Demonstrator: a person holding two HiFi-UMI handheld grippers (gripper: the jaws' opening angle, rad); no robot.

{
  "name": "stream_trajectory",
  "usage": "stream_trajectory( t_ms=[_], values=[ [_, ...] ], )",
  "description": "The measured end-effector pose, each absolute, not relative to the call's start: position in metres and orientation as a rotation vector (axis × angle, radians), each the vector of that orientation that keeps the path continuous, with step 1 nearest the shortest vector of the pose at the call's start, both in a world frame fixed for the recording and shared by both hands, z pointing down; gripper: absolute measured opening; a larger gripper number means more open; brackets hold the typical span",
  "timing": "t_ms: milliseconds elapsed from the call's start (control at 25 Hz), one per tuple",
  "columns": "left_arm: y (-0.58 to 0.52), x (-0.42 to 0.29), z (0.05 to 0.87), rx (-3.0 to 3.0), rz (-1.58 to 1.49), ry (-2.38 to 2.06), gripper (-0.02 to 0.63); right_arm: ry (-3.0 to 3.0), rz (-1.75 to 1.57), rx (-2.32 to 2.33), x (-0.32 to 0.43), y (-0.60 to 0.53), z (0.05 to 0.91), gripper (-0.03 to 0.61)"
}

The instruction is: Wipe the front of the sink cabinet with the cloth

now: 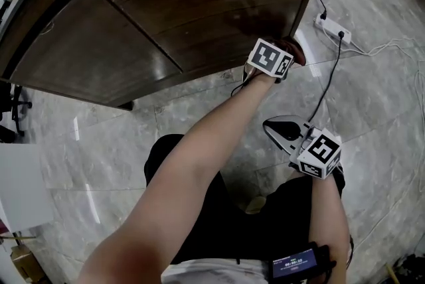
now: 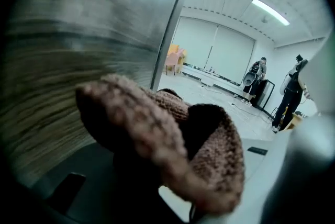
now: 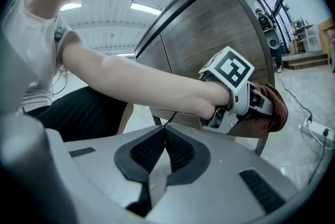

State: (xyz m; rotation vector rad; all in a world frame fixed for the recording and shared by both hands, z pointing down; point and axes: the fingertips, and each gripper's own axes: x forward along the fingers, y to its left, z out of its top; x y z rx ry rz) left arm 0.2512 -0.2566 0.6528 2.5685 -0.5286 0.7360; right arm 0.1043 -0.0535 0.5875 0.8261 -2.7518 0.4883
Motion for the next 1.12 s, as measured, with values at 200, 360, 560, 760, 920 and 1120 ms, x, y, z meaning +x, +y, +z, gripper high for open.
stream_trajectory(
  t_ms=[200,360,560,760,920,1120],
  values=[
    [-0.268,0.237,0.635,2.594,0.669,-0.645,0.120,-2.727,0.488,0.840,0.108,-0.060,0.598,0.012],
    [-0.270,0.195,0.624,2.552,0.650,-0.738,0.120,-2.756,0.459,0.777,0.081,-0.066,0.598,0.012],
    [-0.263,0.132,0.619,2.495,0.636,-0.794,0.120,-2.758,0.458,0.641,0.046,-0.067,0.614,0.012],
    [-0.266,0.077,0.601,2.449,0.580,-0.851,0.120,-2.770,0.493,0.593,0.025,-0.082,0.625,0.012],
    [-0.275,0.030,0.603,2.406,0.590,-0.922,0.120,-2.795,0.510,0.498,0.001,-0.097,0.636,0.012],
    [-0.254,-0.016,0.585,2.341,0.517,-0.985,0.120,-2.805,0.554,0.409,-0.024,-0.090,0.646,0.012]
  ],
)
